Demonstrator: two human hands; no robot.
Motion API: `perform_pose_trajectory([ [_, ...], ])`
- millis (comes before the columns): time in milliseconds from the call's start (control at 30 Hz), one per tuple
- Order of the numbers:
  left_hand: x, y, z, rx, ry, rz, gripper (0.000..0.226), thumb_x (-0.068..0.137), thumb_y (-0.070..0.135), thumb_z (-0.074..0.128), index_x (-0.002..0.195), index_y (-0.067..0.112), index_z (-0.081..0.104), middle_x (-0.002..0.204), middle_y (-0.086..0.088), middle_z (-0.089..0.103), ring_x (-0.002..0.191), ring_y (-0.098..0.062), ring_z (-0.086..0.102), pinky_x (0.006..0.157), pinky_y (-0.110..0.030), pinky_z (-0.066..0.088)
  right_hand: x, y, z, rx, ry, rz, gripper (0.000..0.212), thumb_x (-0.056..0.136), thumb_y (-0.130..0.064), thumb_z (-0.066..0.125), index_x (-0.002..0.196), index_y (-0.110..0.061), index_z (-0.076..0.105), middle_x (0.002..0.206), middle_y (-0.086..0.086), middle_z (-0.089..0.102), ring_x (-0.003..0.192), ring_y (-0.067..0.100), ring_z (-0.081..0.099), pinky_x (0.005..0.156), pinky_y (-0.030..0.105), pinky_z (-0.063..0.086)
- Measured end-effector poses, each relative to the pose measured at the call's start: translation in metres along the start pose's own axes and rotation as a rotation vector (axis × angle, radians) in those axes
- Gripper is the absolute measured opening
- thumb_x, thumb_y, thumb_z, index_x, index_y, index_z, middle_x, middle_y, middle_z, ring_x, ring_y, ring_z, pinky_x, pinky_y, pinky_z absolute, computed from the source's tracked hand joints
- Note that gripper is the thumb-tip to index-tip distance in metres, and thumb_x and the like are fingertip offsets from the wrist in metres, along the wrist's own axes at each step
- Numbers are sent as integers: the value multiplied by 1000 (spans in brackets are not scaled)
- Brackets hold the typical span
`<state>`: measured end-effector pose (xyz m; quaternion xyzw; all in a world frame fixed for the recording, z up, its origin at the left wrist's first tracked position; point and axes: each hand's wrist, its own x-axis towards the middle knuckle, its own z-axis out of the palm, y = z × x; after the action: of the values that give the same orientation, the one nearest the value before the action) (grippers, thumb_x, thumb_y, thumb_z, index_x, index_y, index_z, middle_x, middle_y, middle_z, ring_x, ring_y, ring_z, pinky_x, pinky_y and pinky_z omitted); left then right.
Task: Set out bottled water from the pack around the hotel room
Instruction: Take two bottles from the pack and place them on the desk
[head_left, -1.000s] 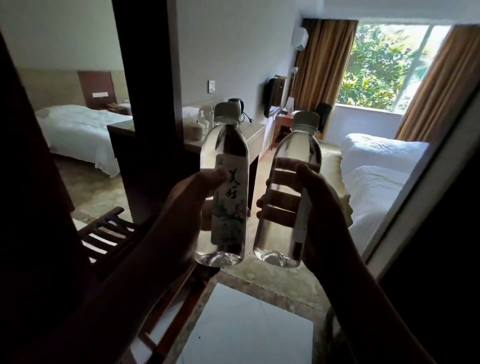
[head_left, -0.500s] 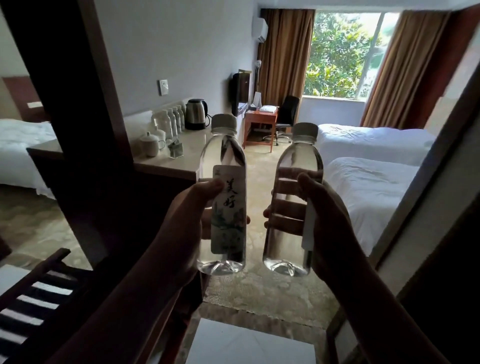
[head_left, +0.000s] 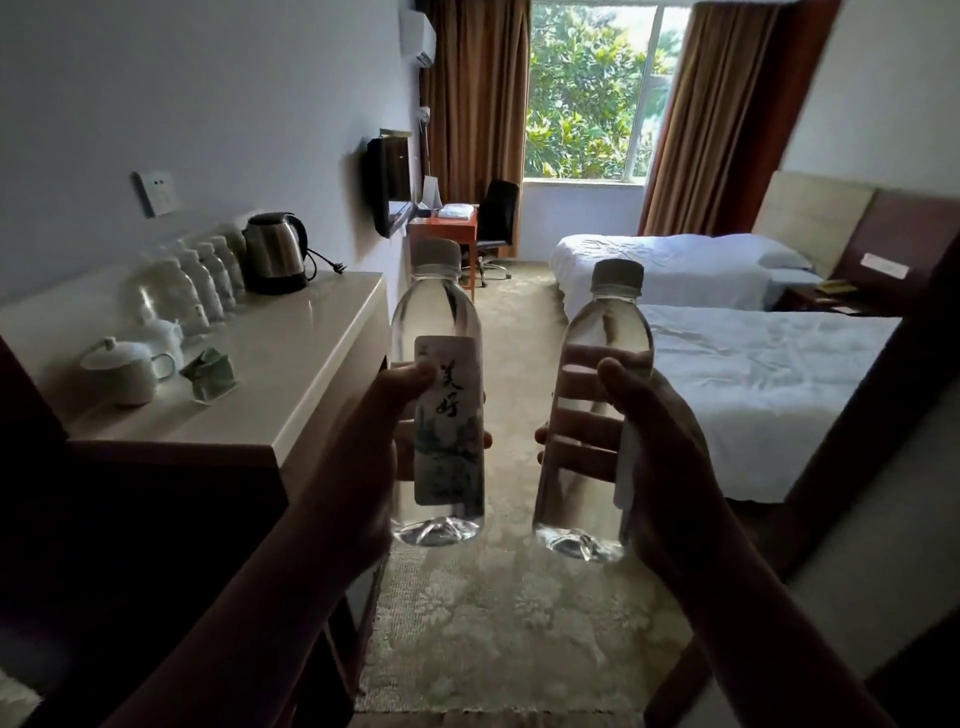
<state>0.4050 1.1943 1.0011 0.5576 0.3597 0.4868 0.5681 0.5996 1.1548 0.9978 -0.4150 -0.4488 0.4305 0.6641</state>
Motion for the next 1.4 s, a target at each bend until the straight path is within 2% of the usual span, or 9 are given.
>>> perform_pose_trajectory([
  [67, 40, -13, 14, 20, -15, 10, 64, 67, 58, 56, 109, 10, 67, 93, -10, 76, 77, -26, 73, 70, -43, 59, 35, 12, -18, 13, 25, 2, 54, 79, -40, 61, 123, -8, 59, 89, 0, 76, 75, 29, 74, 59, 32, 58],
  [200, 121, -43, 47, 66, -28, -2, 52, 79, 50, 48, 109, 12, 66, 94, -11, 77, 78, -26, 73, 77, -48, 57, 114, 37, -59, 7, 48, -13, 56, 80, -39, 59, 124, -5, 56, 89, 0, 76, 76, 29, 73, 59, 30, 58],
  [333, 208, -59, 77, 60, -56, -27, 50, 80, 48, 46, 109, 13, 66, 89, -6, 77, 72, -21, 73, 62, -36, 60, 199, 54, -94, -17, 39, -7, 55, 84, -41, 58, 127, -6, 55, 102, 11, 74, 83, 32, 74, 61, 30, 58],
  [467, 285, -72, 89, 50, -43, -38, 50, 81, 49, 46, 108, 13, 68, 93, -8, 77, 76, -24, 73, 75, -47, 58, 281, 64, -116, -21, 12, 14, 55, 84, -40, 59, 128, -6, 54, 102, 13, 73, 85, 35, 74, 61, 31, 59],
  [633, 377, -86, 88, 21, -17, -77, 55, 80, 50, 48, 111, 9, 67, 95, -10, 76, 79, -26, 72, 86, -56, 54, 375, 80, -133, -20, -15, 22, 53, 85, -39, 60, 128, -8, 53, 102, 11, 74, 87, 37, 73, 62, 31, 59],
  [867, 528, -117, 66, 18, -27, -57, 60, 69, 57, 55, 109, 13, 67, 94, -6, 76, 78, -23, 73, 78, -44, 56, 526, 135, -133, -61, -53, 22, 53, 86, -36, 61, 131, -8, 51, 104, 12, 74, 88, 34, 73, 63, 31, 59],
  [967, 610, -128, 53, 28, -47, -50, 73, 61, 63, 54, 113, 13, 65, 95, -6, 76, 79, -23, 73, 74, -43, 56, 605, 156, -129, -86, -57, 4, 54, 84, -35, 62, 131, -9, 51, 104, 10, 75, 85, 29, 74, 64, 31, 59],
  [1167, 775, -144, 45, 35, -117, -84, 70, 61, 63, 56, 112, 16, 64, 94, -6, 76, 80, -25, 74, 78, -47, 54, 757, 181, -137, -94, 20, -13, 55, 82, -35, 63, 130, -11, 52, 100, 6, 76, 84, 27, 75, 64, 32, 59],
  [1400, 942, -171, 59, 16, -140, -111, 70, 60, 62, 59, 110, 13, 65, 94, -9, 74, 78, -26, 72, 73, -41, 54, 915, 219, -172, -72, 79, 4, 47, 87, -33, 67, 128, -14, 54, 97, 0, 77, 83, 25, 76, 62, 30, 59],
])
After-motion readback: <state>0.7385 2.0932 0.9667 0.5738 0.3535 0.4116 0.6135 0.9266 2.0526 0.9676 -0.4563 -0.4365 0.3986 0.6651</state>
